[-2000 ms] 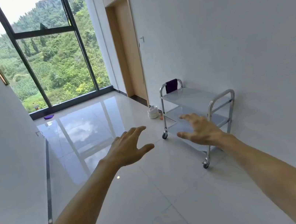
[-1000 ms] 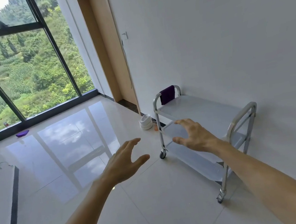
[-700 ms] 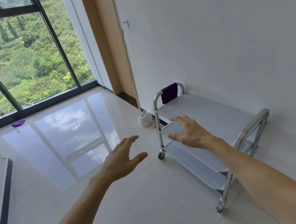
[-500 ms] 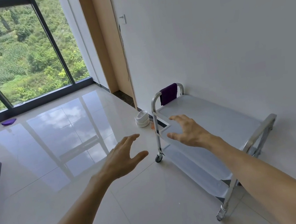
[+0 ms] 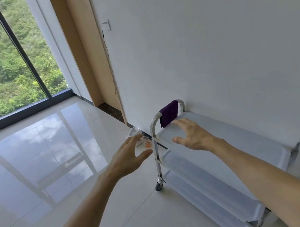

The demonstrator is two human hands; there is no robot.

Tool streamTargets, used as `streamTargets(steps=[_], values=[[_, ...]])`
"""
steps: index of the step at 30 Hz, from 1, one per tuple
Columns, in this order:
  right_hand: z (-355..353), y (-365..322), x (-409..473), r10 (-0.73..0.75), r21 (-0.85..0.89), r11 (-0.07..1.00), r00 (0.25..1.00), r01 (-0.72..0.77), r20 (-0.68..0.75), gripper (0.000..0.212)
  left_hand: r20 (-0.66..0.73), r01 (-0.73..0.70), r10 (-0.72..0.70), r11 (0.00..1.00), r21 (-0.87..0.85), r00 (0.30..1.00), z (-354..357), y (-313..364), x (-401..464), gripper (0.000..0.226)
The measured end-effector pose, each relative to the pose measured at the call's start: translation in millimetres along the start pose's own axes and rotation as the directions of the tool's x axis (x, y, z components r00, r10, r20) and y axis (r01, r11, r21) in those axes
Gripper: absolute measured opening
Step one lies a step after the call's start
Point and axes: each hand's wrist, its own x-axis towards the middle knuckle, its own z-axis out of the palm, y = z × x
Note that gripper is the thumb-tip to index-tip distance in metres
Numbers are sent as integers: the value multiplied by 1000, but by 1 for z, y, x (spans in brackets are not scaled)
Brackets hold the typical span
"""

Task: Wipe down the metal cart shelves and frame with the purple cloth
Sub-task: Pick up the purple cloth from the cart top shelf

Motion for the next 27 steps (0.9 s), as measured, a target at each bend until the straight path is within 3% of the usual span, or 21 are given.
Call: streamTargets(steps=[9,13,23,27], values=[[16,48,121,66,57,996,998,-66,3,66,60,-46,50,997,-67,997,26,-51,124,61],[22,79,186,83,124,989,996,-84,9,61,62,-41,48,993,-107,997,41,-69,187,47],[17,163,347,203,227,949,975,-219,93,55,146,153,-122,962,-225,982,80,-93,330,35],[21,196,389,253,246,929,960,-277,123,54,166,166,-132,963,-212,977,99,-97,370,39]])
